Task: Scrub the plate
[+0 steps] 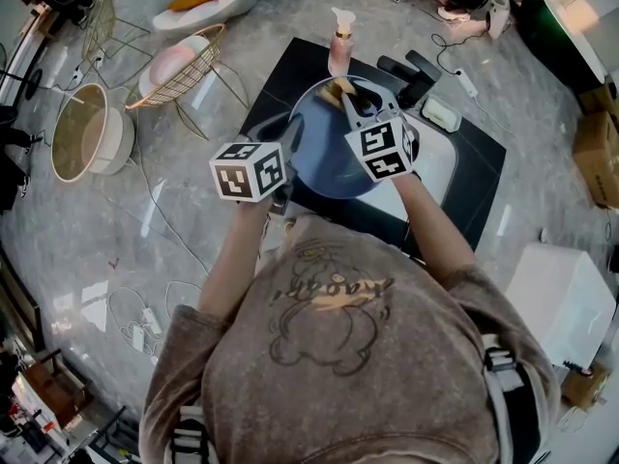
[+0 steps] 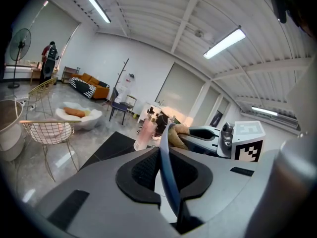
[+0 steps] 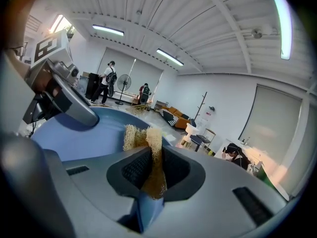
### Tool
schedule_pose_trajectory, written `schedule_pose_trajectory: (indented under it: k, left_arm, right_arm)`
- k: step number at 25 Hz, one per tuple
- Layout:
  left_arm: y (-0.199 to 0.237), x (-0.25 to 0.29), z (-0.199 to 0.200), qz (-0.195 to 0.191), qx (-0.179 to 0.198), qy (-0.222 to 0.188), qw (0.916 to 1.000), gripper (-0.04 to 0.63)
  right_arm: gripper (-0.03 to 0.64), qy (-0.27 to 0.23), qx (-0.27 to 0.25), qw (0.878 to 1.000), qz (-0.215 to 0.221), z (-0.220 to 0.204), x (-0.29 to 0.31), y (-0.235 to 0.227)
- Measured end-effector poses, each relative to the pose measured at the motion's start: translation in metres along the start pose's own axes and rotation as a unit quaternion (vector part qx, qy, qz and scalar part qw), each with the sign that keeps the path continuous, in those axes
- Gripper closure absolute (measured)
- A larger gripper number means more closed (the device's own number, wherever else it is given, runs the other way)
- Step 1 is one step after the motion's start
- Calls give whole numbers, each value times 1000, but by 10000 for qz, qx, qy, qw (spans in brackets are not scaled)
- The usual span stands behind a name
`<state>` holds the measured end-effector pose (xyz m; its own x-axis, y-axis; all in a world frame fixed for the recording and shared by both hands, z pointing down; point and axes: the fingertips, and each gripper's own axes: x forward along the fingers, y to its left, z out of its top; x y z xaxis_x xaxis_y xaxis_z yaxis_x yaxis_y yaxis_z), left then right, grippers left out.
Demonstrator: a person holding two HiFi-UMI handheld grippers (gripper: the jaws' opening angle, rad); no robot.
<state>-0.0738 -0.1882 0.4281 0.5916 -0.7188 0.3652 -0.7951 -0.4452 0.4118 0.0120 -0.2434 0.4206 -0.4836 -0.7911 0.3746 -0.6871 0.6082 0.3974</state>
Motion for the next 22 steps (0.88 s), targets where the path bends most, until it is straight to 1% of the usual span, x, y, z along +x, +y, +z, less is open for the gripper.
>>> schedule_pose_trajectory:
  k: [6,12,18,22]
  left_arm:
    - [4,1,3,53,66,-15,10000,557]
    - [7,3,6,201,236,-46,9995,552]
    - [13,6,7,379,185,-105,9991,552]
    - [18,6,9,479,78,-234,9985,549]
  right_arm:
    - [561,281,-206,9990,-276,-16,0,-21]
    - [566,682,-433,9960,-379,-47,-1,-28]
    - [566,1003,-384,9938,-294,-74,-2,-25]
    - [565,1138,-264,9931,-135,-87,-2,-18]
